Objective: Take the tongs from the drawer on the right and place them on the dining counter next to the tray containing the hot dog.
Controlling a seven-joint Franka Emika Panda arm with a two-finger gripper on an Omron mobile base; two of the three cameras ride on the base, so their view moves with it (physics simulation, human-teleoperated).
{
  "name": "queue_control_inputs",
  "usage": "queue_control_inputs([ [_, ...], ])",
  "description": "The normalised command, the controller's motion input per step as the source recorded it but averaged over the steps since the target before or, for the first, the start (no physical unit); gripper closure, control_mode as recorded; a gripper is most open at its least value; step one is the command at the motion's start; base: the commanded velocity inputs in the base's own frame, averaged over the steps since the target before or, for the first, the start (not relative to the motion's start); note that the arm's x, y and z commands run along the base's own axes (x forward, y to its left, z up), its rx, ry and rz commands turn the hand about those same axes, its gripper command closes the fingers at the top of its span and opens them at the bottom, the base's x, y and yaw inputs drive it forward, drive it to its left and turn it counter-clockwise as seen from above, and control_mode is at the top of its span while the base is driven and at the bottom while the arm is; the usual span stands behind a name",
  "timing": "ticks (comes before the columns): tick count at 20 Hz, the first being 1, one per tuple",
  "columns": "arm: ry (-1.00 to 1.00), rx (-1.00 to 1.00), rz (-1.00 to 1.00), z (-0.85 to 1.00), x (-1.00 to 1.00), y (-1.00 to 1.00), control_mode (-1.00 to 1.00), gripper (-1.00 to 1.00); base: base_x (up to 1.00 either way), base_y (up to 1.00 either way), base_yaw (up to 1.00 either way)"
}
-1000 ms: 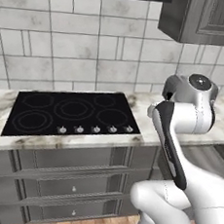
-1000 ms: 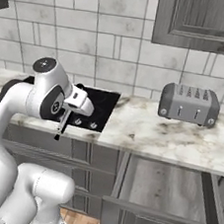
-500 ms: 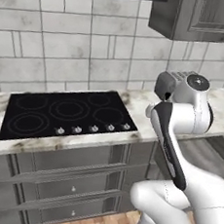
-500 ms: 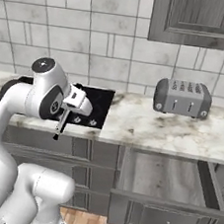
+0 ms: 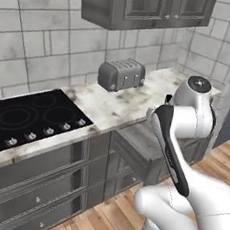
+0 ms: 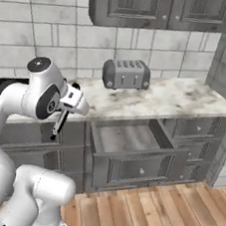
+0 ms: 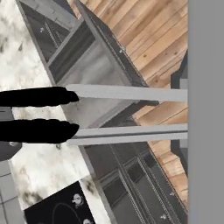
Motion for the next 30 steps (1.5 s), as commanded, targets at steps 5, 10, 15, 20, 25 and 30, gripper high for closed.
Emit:
queue_control_inputs([
  [5,0.00,0.00,0.00,0.00,0.00,0.00,1.00,1.00,-0.31,0.18,-0.68],
  [10,0.00,0.00,0.00,0.00,0.00,0.00,1.00,1.00,-0.03,0.27,-0.68],
  [15,0.00,0.00,0.00,0.00,0.00,0.00,1.00,1.00,-0.04,0.16,-0.77],
  [20,0.00,0.00,0.00,0.00,0.00,0.00,1.00,1.00,-0.01,0.08,-0.69],
  [25,0.00,0.00,0.00,0.00,0.00,0.00,1.00,1.00,0.22,0.10,-0.40],
  [30,0.00,0.00,0.00,0.00,0.00,0.00,1.00,1.00,0.50,0.02,-0.25],
])
